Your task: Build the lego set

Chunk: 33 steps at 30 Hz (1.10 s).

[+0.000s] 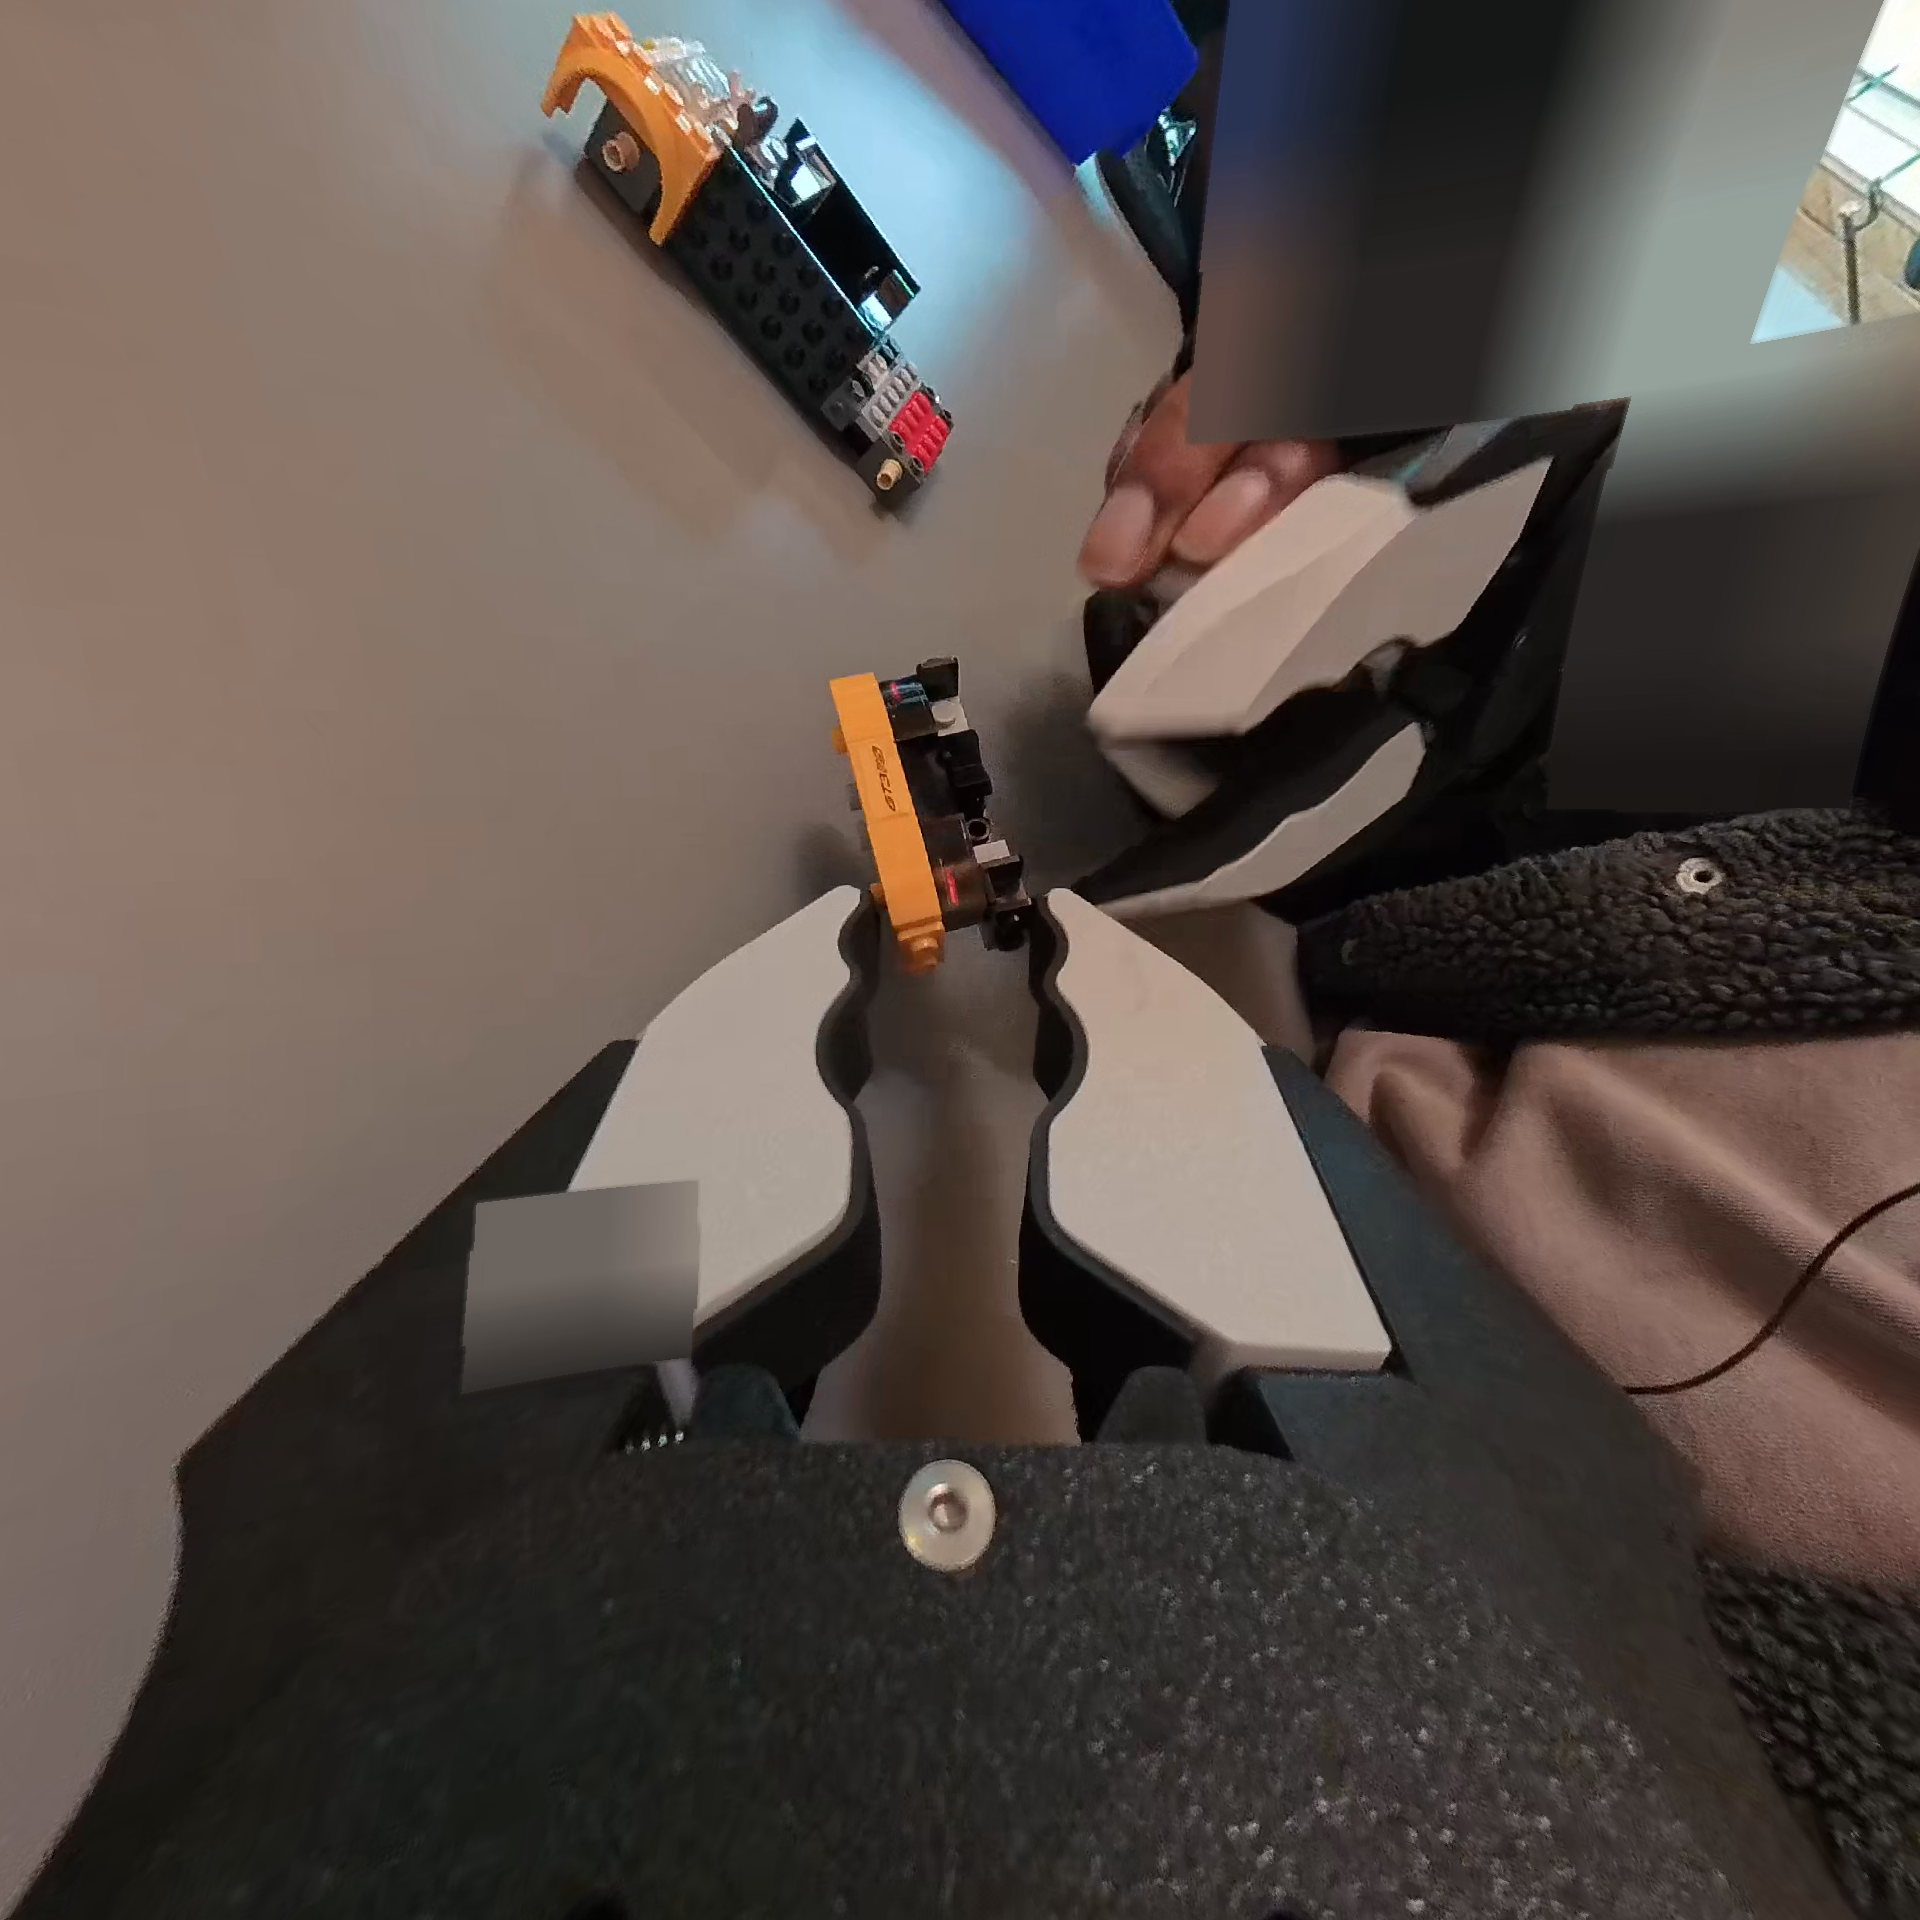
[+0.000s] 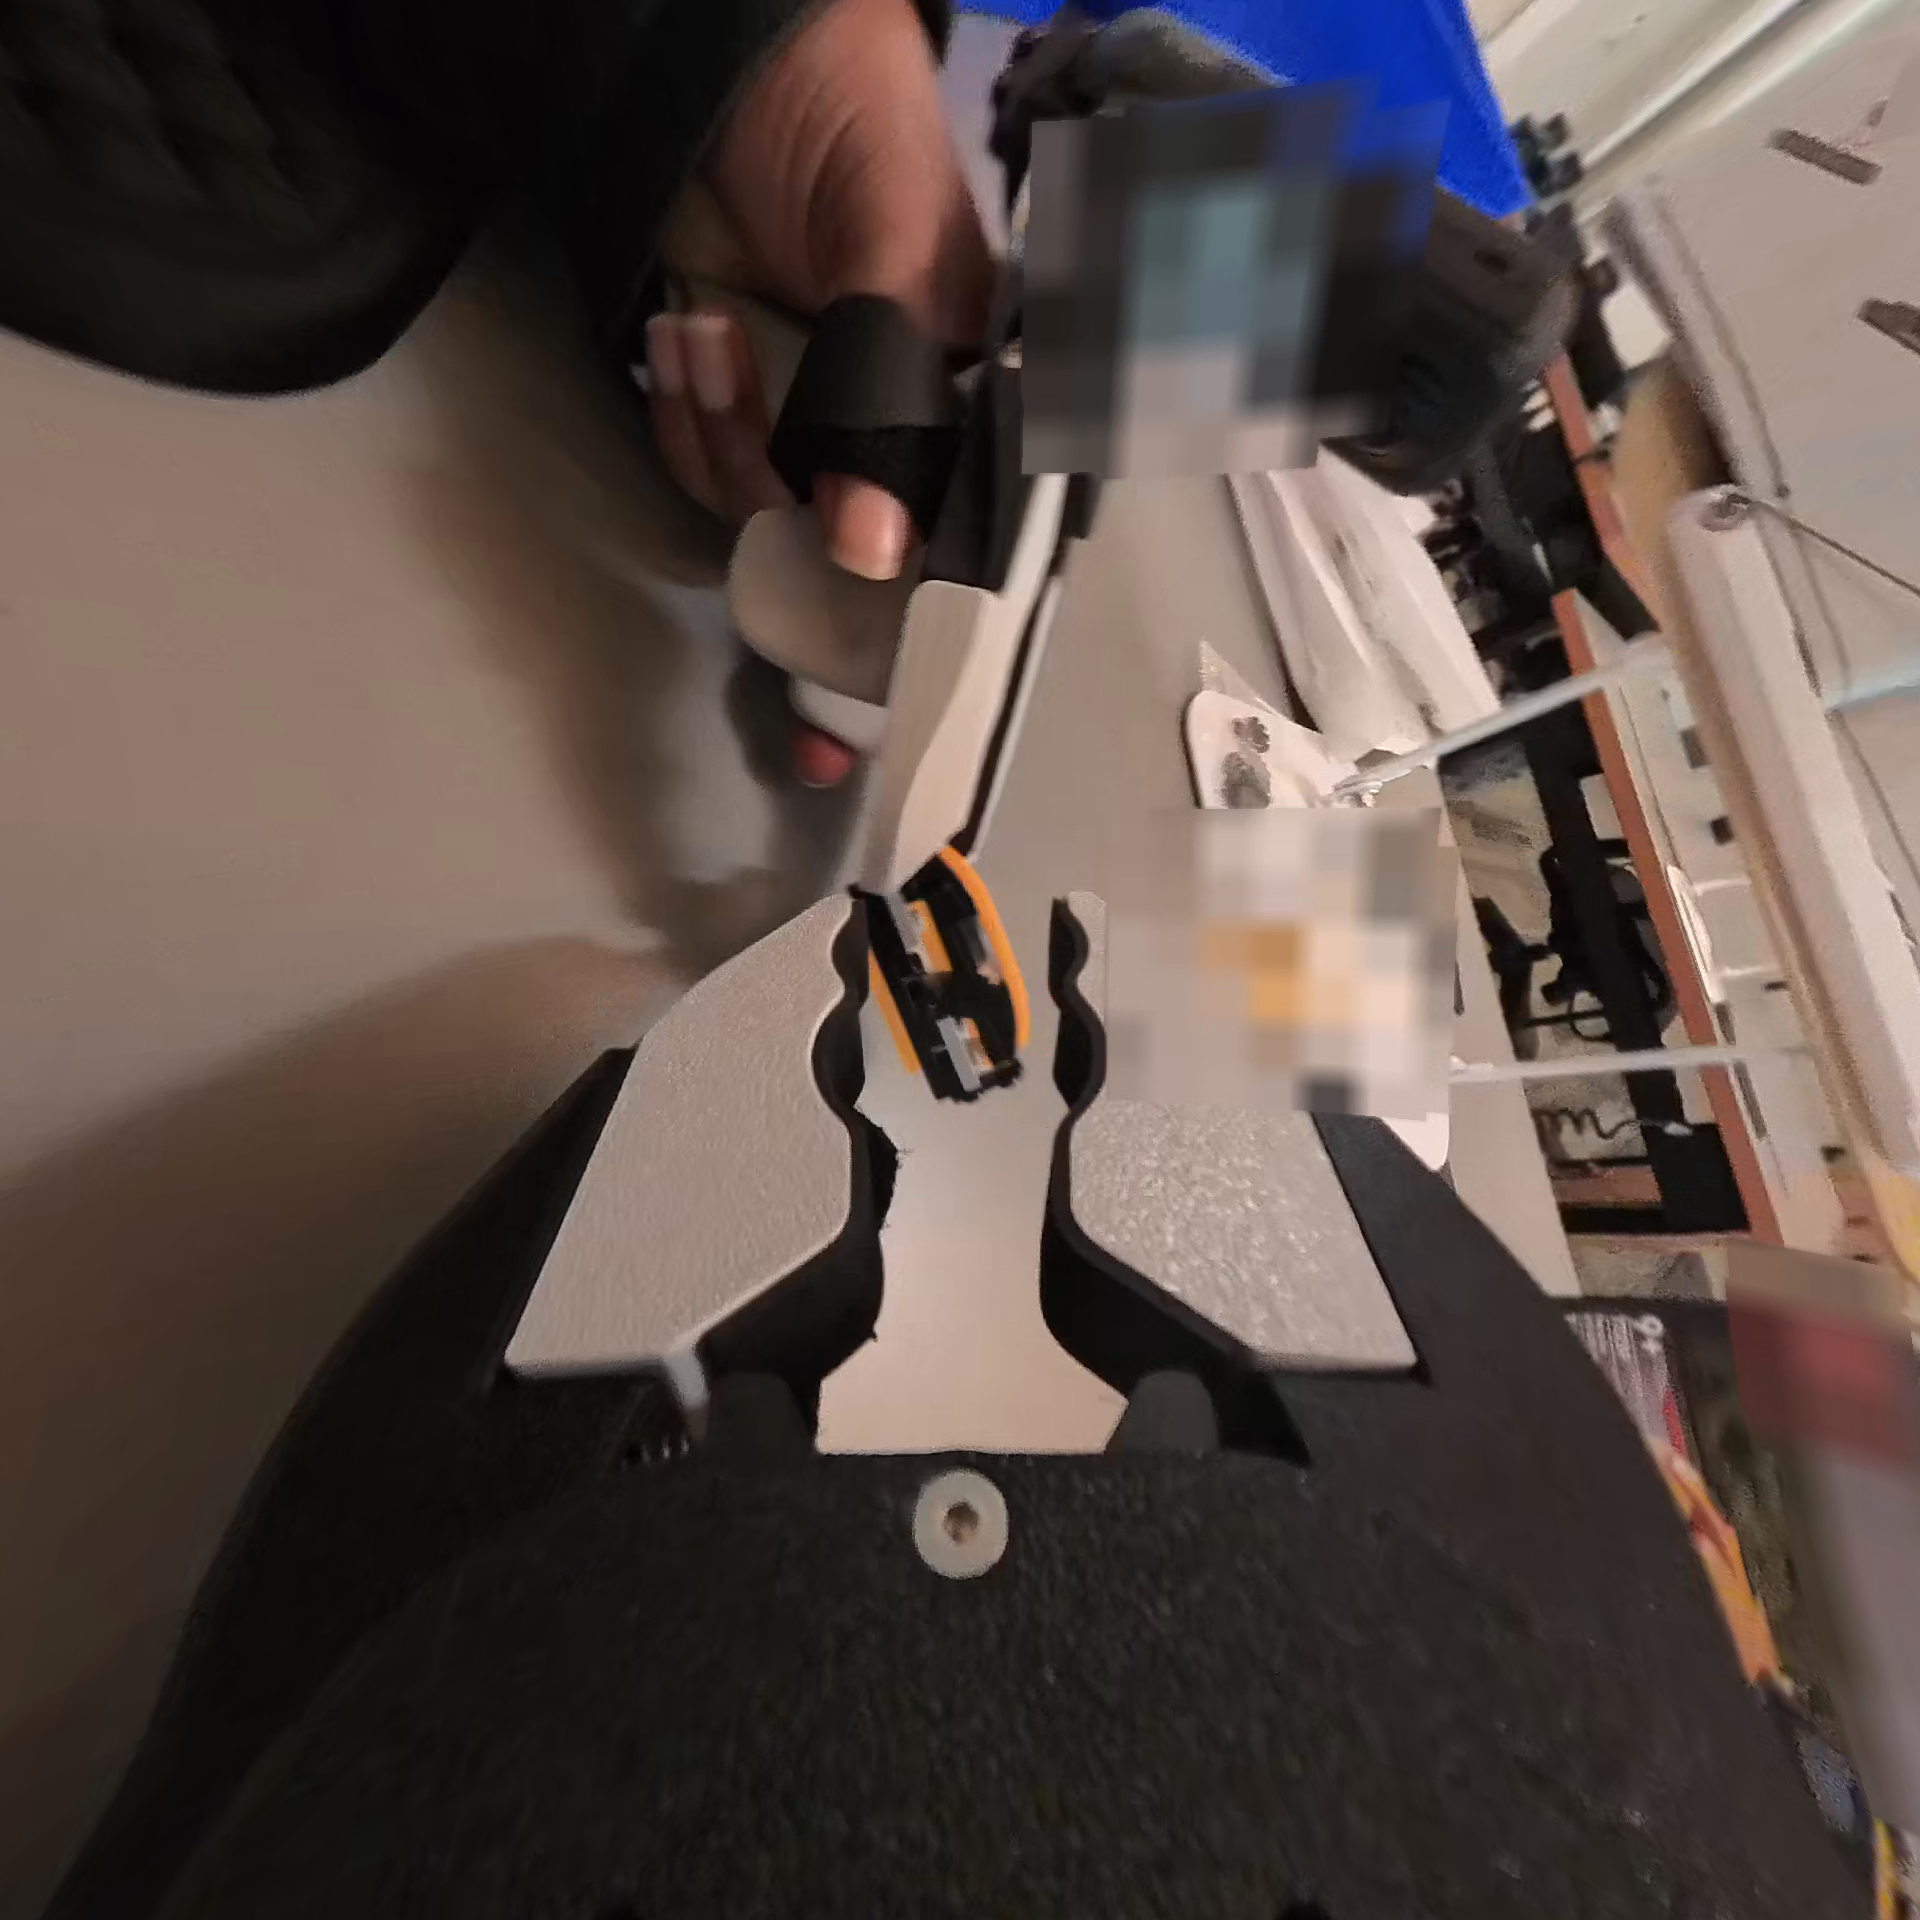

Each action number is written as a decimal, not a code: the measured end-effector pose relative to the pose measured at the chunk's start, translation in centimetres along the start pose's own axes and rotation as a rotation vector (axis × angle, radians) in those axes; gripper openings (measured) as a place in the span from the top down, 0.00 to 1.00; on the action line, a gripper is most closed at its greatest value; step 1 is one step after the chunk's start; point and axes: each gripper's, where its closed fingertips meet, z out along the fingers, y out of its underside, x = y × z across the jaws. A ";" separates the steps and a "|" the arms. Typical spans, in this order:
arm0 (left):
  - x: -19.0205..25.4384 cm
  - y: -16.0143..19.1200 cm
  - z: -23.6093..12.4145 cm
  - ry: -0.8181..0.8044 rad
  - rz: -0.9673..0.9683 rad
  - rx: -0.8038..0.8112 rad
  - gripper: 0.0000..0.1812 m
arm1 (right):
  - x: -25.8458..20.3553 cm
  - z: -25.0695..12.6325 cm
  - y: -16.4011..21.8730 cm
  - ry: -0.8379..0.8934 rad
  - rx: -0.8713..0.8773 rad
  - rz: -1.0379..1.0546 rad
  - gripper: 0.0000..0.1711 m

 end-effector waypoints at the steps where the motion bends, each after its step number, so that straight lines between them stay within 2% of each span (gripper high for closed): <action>1: -0.1 0.0 -0.1 -0.003 0.002 0.002 0.85 | 0.7 -0.5 0.0 0.019 0.011 0.029 0.80; 6: -0.2 0.0 -0.1 -0.005 0.010 0.000 0.85 | 3.4 -2.6 1.0 0.094 0.038 0.138 0.78; 16: -0.4 0.1 -0.1 -0.029 0.056 -0.008 0.85 | 5.5 -4.9 2.0 0.142 0.105 0.291 0.78; 20: -0.3 -0.1 -0.1 -0.025 0.065 0.004 0.85 | 3.8 -3.9 1.7 0.062 0.098 0.290 0.84; 23: -0.2 -0.3 -0.2 -0.027 0.078 0.023 0.85 | 1.7 -1.9 1.8 -0.025 0.033 0.306 0.84; 27: -0.2 -0.7 -0.1 -0.053 0.104 0.041 0.85 | 0.8 -0.1 2.1 -0.027 -0.031 0.350 0.88; 33: -0.3 -0.7 0.0 -0.091 0.144 0.041 0.85 | 0.8 0.6 2.7 -0.027 -0.069 0.405 0.92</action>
